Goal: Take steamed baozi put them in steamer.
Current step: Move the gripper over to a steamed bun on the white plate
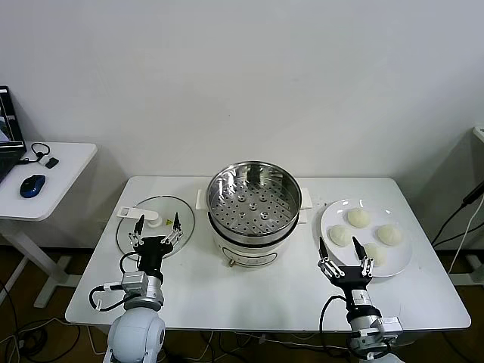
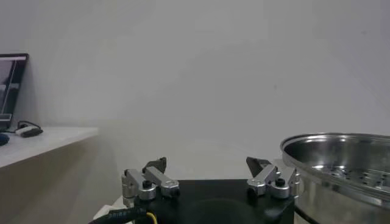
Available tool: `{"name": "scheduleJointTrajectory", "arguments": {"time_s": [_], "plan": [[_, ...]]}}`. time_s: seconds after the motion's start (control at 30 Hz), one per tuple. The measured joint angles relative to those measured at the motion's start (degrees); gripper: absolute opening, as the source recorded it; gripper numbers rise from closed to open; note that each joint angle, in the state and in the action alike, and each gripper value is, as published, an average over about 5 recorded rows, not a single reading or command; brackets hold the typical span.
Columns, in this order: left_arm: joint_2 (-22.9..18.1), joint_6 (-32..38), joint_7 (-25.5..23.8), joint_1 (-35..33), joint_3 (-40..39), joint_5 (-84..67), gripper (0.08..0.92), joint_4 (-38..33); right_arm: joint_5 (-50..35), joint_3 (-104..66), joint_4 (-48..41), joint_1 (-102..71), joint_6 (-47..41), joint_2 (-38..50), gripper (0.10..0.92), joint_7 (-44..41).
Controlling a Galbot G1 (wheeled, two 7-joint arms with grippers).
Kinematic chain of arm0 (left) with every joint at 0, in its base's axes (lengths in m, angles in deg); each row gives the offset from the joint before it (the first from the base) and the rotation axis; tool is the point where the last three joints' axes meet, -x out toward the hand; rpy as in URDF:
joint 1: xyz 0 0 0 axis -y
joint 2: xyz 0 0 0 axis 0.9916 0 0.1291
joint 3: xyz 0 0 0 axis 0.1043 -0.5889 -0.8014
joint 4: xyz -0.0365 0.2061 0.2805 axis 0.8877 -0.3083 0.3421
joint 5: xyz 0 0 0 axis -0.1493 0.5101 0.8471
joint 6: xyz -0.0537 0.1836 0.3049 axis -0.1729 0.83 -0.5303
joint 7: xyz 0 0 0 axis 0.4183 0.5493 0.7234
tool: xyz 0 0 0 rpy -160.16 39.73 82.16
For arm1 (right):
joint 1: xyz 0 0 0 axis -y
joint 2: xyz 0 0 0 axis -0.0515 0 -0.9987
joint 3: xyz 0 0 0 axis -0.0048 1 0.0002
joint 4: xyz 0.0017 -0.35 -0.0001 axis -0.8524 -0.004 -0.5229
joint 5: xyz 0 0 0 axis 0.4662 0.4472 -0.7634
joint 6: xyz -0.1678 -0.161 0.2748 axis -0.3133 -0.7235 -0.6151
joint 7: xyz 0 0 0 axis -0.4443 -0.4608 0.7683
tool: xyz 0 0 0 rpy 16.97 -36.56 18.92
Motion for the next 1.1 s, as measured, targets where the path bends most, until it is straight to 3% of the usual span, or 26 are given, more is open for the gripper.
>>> {"name": "scheduleJointTrajectory", "arguments": {"time_s": [0.57, 1.1], "plan": [[0.4, 1.0, -0.1, 0.1, 0.1, 0.0, 0.823, 0.5, 2.3, -5.6, -4.2, 9.4, -13.9, 16.4, 0.823, -3.6], [0.0, 2.5, -0.5, -0.9, 0.2, 0.6, 0.823, 0.7, 10.2, 0.1, -15.3, 24.9, -20.0, 40.2, 0.823, -21.2]]}}
